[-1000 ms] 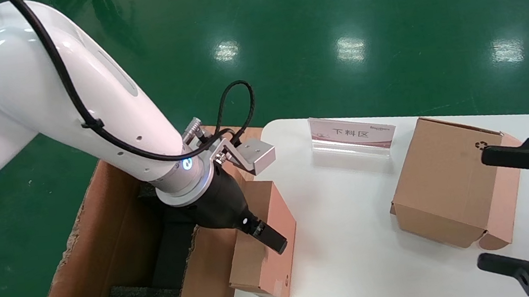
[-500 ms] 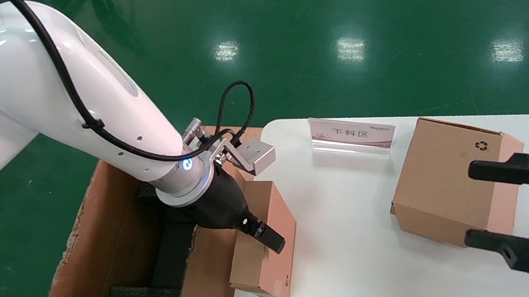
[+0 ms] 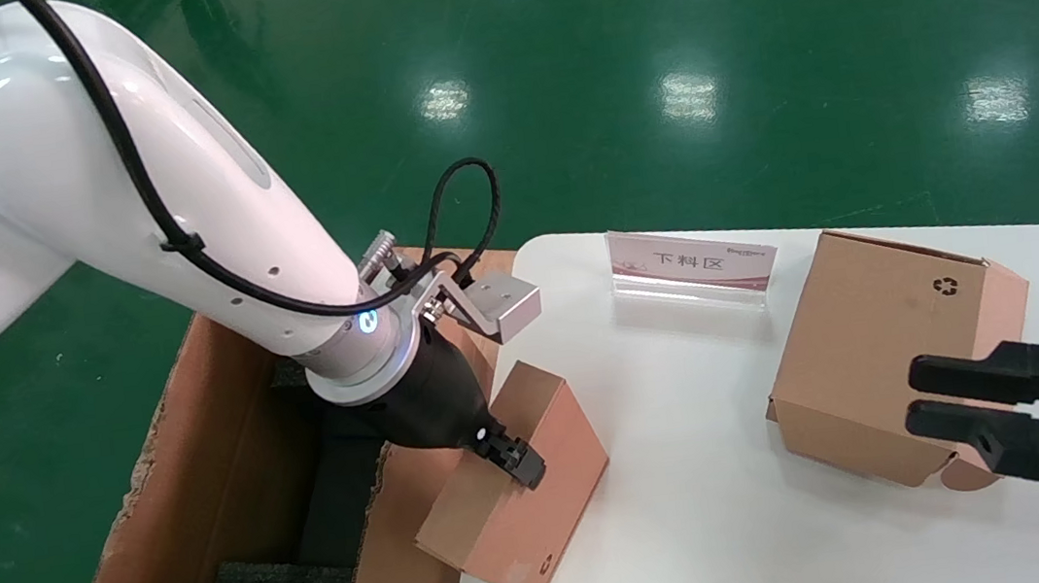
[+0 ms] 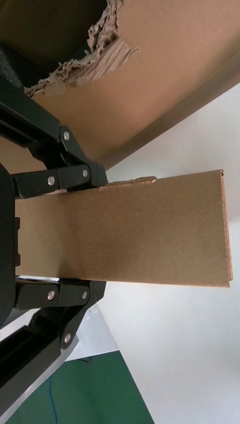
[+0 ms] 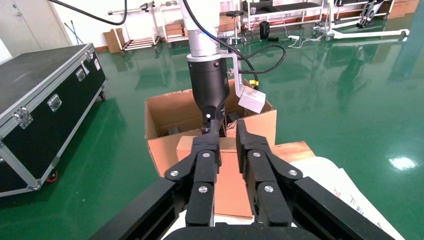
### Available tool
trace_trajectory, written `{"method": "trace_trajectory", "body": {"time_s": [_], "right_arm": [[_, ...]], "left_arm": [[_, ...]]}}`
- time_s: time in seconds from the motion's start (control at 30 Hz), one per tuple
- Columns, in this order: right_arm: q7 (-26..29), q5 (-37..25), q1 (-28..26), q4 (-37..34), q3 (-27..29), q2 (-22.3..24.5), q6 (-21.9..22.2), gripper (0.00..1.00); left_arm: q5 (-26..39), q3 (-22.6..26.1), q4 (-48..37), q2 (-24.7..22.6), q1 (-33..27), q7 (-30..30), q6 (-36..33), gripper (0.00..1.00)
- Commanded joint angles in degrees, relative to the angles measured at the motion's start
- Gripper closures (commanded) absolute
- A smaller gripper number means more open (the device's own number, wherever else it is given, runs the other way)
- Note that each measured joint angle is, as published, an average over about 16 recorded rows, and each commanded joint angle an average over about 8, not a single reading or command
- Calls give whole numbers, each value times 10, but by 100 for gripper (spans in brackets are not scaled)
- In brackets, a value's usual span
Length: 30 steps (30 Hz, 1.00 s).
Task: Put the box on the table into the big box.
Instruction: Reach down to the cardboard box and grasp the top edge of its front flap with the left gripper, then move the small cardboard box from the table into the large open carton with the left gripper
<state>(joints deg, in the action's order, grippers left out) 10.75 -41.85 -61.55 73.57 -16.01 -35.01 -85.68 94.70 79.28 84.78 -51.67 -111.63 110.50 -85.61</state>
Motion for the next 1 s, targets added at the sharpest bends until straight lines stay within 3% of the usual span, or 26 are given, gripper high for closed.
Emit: {"method": "trace_trajectory", "body": {"time_s": [0.03,0.43,1.0], "right_arm": [[0,0,0,0,0,0,0,0],[0,0,0,0,0,0,0,0],[0,0,0,0,0,0,0,0]], "left_arm": [[0,0,0,0,0,0,0,100],[9,-19,0,4,-28,-7,4,100],[65,-160,0,103,-207,-60,37,100]]}}
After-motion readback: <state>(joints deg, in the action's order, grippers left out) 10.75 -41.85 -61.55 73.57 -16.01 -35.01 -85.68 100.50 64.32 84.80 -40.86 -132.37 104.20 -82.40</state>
